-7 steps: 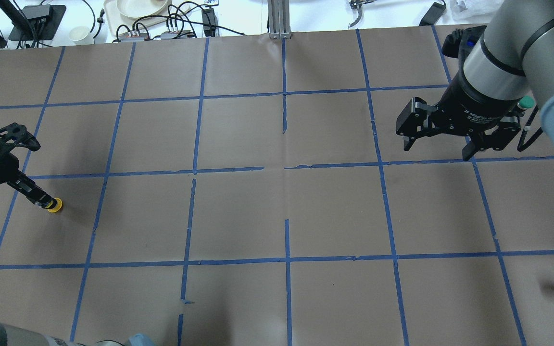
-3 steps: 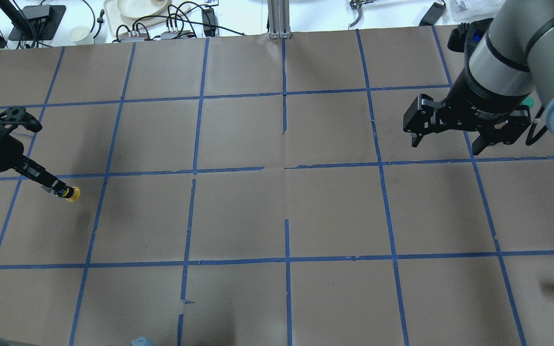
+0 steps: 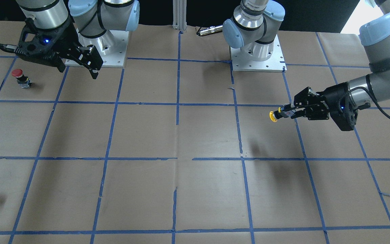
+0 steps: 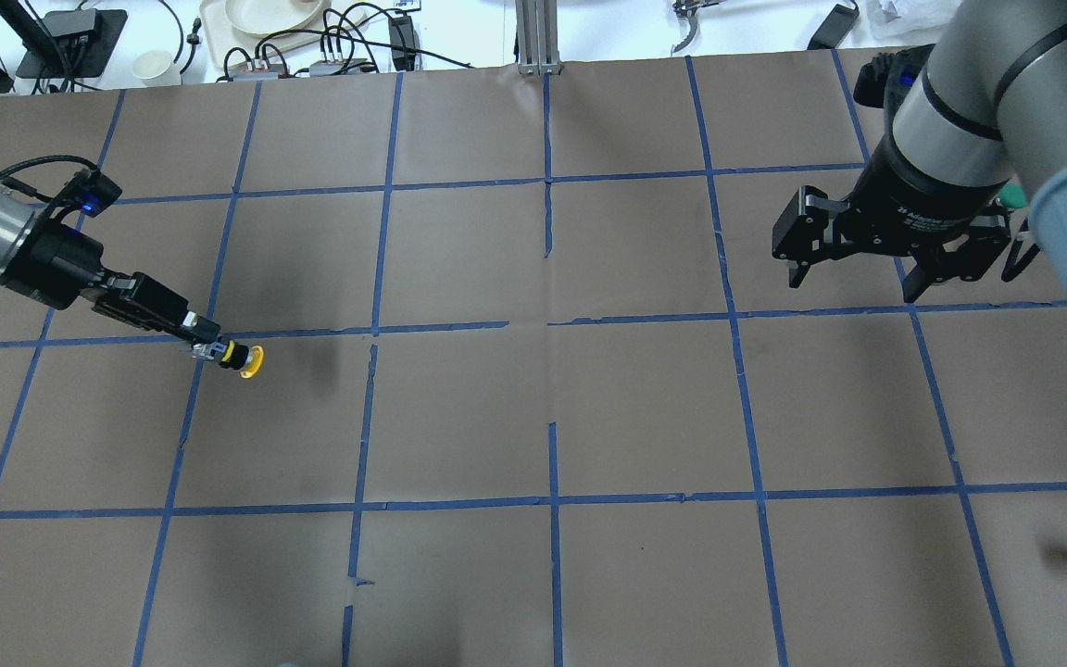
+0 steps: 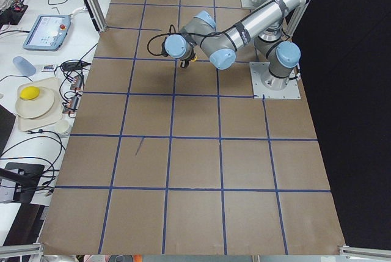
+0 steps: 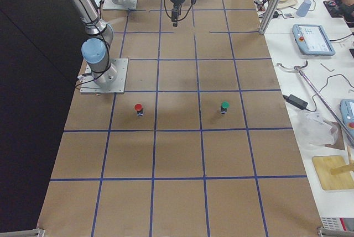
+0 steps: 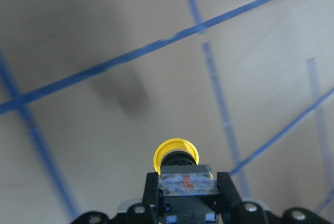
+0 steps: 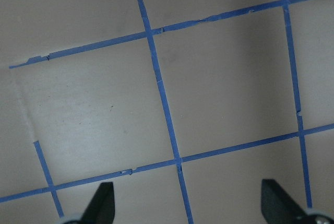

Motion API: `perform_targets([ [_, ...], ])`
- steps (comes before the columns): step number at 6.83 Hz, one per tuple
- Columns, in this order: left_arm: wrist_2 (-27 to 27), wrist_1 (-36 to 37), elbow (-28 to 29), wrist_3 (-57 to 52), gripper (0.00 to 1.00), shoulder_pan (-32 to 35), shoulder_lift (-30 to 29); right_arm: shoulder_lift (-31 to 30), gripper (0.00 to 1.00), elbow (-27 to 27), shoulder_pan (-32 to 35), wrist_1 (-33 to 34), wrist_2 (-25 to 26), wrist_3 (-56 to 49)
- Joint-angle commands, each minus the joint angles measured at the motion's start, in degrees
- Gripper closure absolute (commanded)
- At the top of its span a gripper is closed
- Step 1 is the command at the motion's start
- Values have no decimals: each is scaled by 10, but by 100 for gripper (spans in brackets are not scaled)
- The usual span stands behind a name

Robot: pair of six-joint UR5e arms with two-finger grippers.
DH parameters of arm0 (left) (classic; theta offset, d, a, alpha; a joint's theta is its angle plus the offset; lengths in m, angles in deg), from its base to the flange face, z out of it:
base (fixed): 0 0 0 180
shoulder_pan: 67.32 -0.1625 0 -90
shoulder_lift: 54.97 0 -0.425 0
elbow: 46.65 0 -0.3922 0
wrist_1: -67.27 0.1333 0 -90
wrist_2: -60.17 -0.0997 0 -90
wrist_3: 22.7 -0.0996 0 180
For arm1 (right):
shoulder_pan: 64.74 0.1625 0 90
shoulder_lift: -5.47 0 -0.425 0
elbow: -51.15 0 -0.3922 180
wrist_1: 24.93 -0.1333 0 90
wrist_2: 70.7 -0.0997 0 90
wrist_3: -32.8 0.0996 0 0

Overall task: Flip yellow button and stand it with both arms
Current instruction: 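Lift the yellow button toward the right gripper while the right arm approaches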

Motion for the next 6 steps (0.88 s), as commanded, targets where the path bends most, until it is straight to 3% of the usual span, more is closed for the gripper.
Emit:
perform_targets([
  [1, 174, -74, -10, 58, 81, 85, 16, 11, 0, -10, -2, 2, -81, 19],
  [2, 283, -113, -32, 61, 81, 127, 33, 14, 0, -31, -5, 0, -141, 61],
  [4, 465, -116, -73, 59, 82, 186, 53, 20, 0, -45, -8, 0, -250, 207],
  [6, 601, -124, -84, 71, 82, 246, 83, 20, 0, -43, -9, -2, -302, 291],
])
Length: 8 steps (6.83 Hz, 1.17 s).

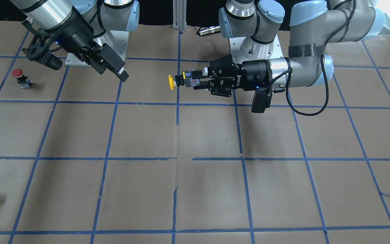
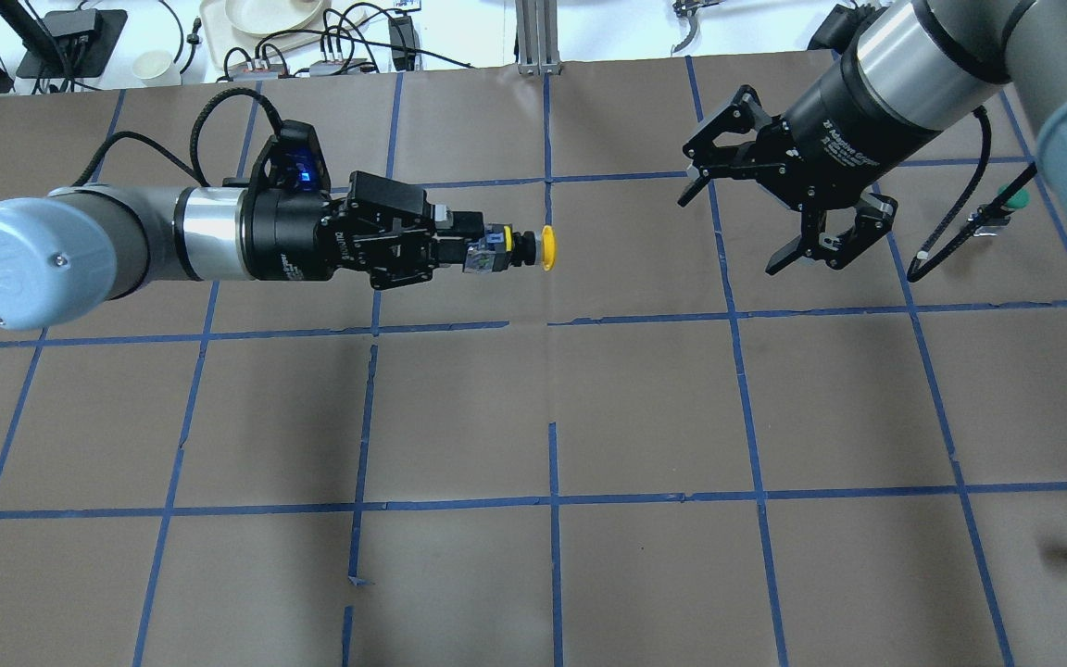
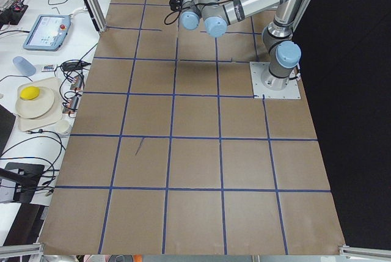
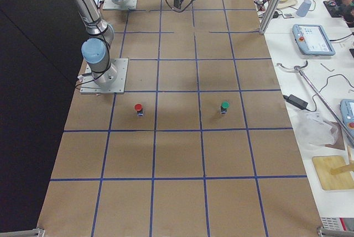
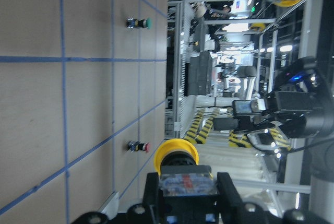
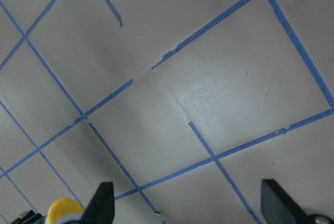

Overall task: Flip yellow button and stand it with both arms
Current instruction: 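Lift the yellow button toward the right gripper while the right arm approaches, then close the right gripper on the yellow button held by the left gripper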

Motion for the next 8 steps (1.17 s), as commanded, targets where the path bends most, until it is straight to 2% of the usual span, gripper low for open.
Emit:
perform_targets([
  [1, 108, -10, -8, 15, 82, 49, 27, 0, 0, 0, -4, -2, -87, 121],
  [2, 118, -12, -8, 15, 82, 50, 28, -4, 0, 1, -4, -11, -108, 173],
  [3, 118, -12, -8, 15, 82, 50, 28, -11, 0, -1, -4, -30, -137, 185],
  [5, 119, -14, -8, 15, 82, 50, 27, -22, 0, -1, -4, -39, -157, 187],
  [8, 119, -15, -8, 14, 82, 50, 26, -13, 0, -3, -2, -13, -189, 188],
])
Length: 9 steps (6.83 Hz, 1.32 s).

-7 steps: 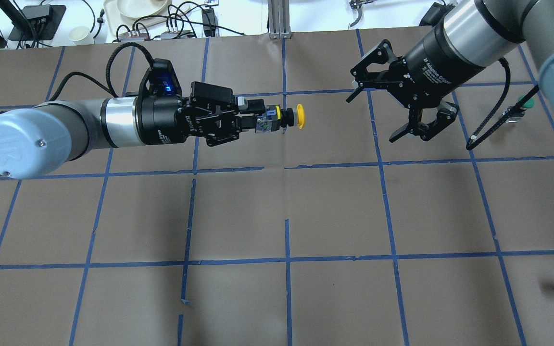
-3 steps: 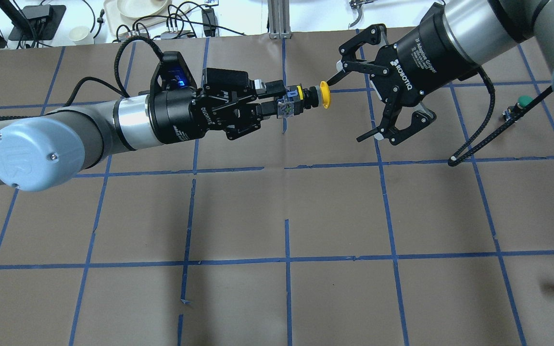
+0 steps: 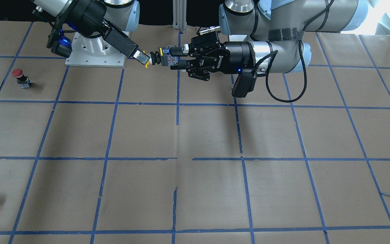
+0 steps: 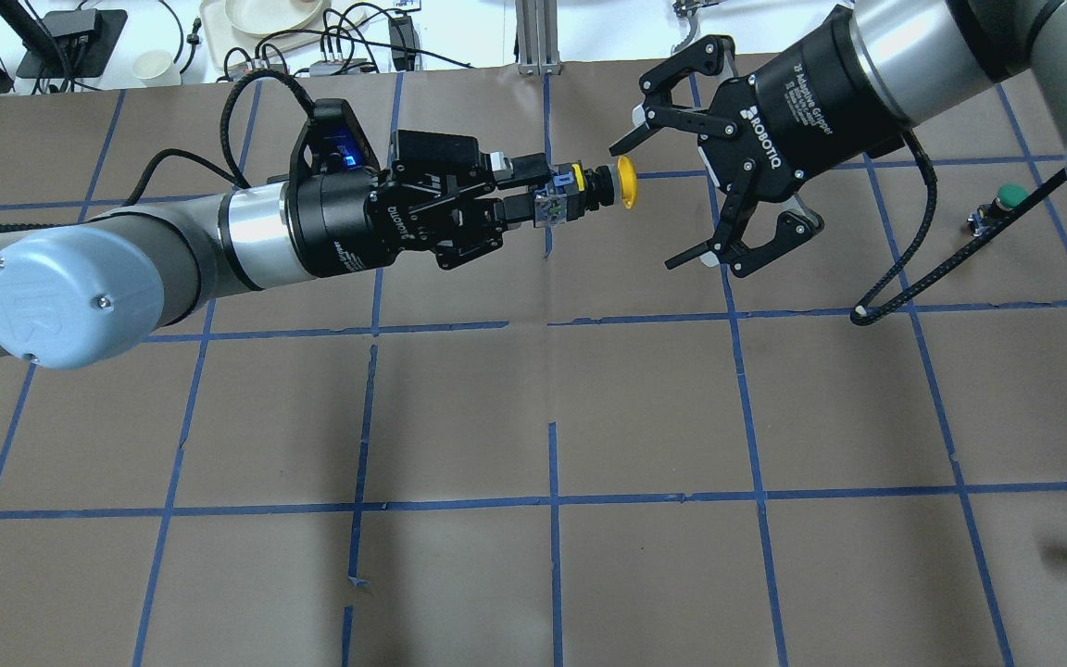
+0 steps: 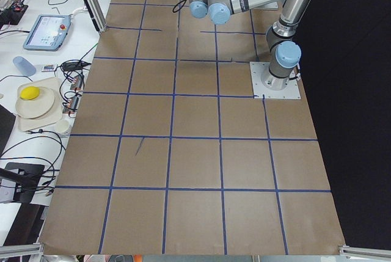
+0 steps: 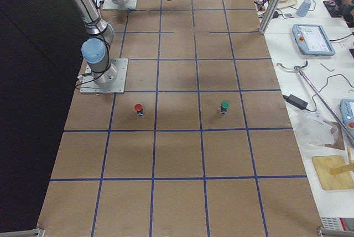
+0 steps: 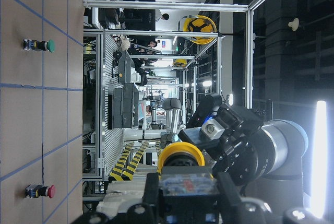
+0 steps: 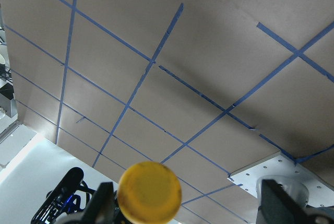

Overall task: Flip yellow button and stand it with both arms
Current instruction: 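Close the right gripper on the yellow button held by the left gripper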

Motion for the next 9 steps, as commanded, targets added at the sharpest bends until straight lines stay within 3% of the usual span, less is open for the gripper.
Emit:
perform_targets([
  [1, 0, 0, 0, 1, 82, 0, -1, 10, 0, -3, 0, 37, -12, 1],
  [4, 0, 1, 0, 0, 82, 0, -2, 12, 1, 18, 2, 30, -9, 21],
  [8, -2, -1, 0, 0, 82, 0, 3, 12, 3, 20, 2, 30, -62, 41],
  [9, -1, 1, 0, 1, 82, 0, 1, 12, 16, 22, 2, 29, -61, 42],
])
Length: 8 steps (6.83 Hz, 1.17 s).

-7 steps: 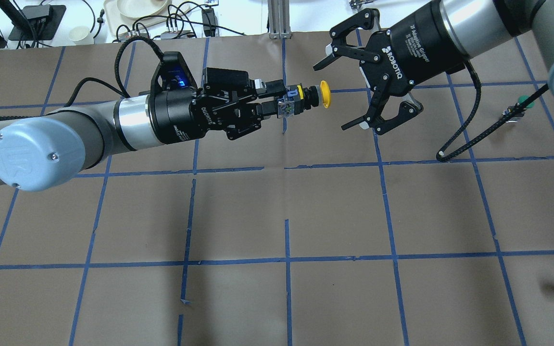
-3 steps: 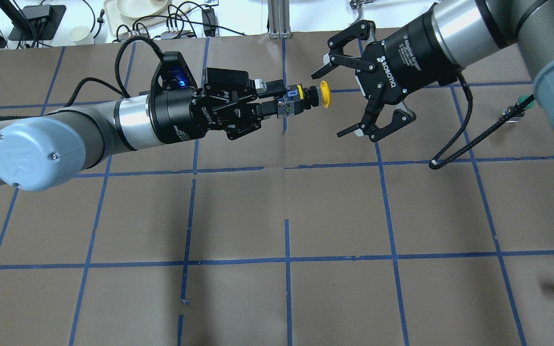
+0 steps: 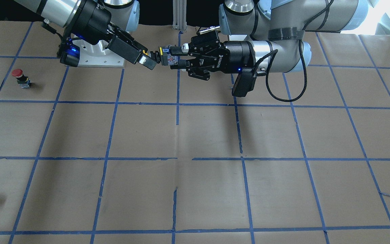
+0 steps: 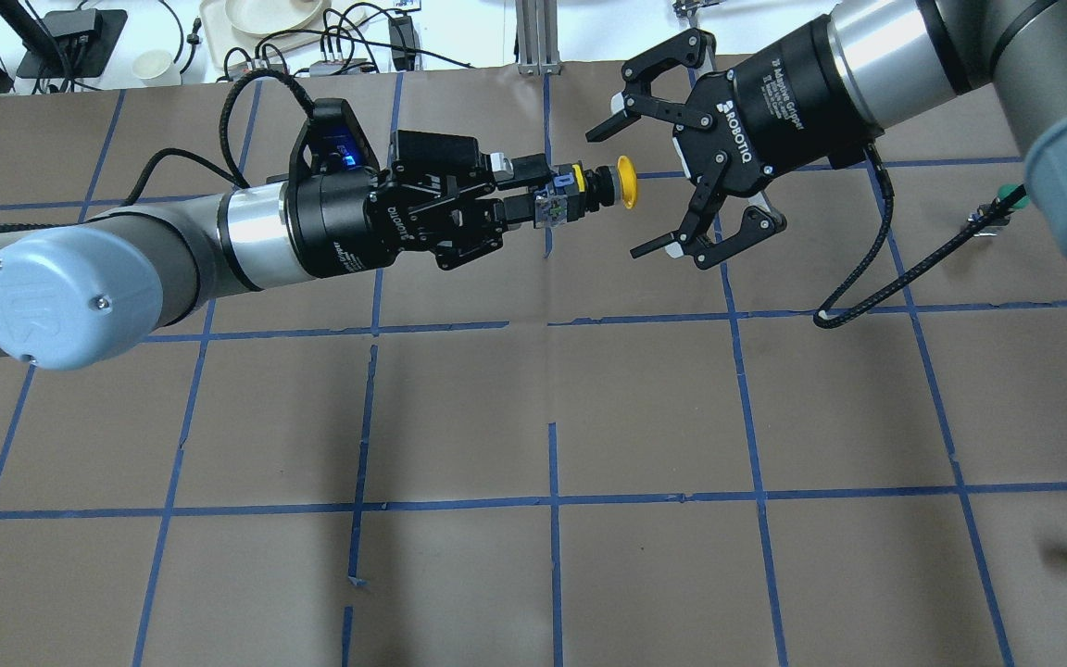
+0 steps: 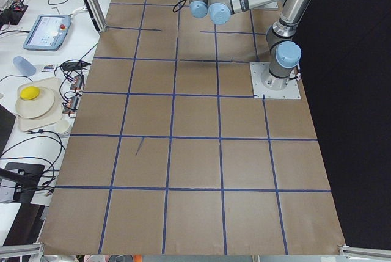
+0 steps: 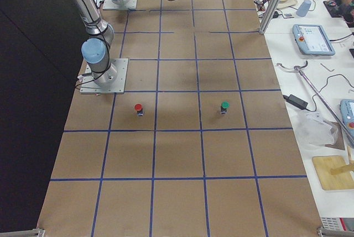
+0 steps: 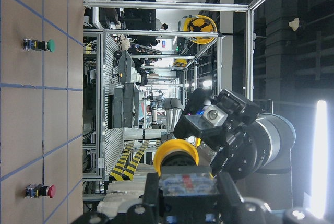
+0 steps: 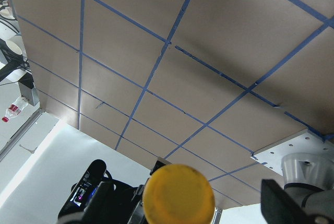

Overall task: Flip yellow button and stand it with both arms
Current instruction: 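Close the right gripper on the yellow button held by the left gripper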

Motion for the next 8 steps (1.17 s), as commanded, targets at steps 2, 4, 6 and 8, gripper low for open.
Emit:
perform_targets([
  [2, 0, 0, 0, 0, 82, 0, -1, -1, 50, 2, 0, -2, -3, 2],
  [4, -1, 0, 0, 0, 82, 0, -1, -1, 64, 2, -1, -2, -3, 2],
  [6, -5, 0, 1, 17, 5, 0, -2, -1, 66, 1, -1, -2, -3, 2],
  [8, -6, 0, 1, 18, 5, 0, -4, 0, 67, -1, -3, -1, -1, 2],
])
